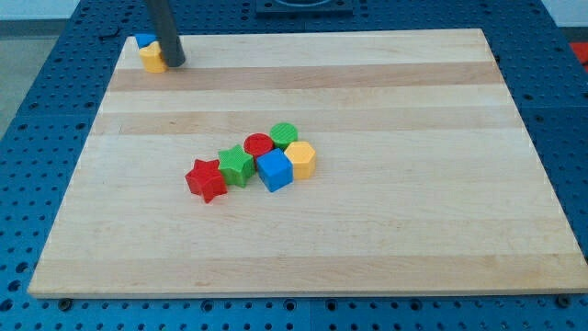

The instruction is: Point your arm towards the blue cube

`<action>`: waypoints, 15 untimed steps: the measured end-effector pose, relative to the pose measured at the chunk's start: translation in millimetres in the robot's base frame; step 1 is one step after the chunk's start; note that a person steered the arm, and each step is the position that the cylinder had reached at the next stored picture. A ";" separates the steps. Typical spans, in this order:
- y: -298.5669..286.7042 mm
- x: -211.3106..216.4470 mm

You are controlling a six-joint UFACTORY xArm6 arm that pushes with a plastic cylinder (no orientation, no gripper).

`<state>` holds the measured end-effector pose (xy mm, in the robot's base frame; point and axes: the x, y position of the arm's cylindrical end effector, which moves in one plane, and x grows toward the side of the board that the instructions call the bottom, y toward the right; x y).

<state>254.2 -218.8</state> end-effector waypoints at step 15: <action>205.5 236.6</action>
<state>490.8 -13.3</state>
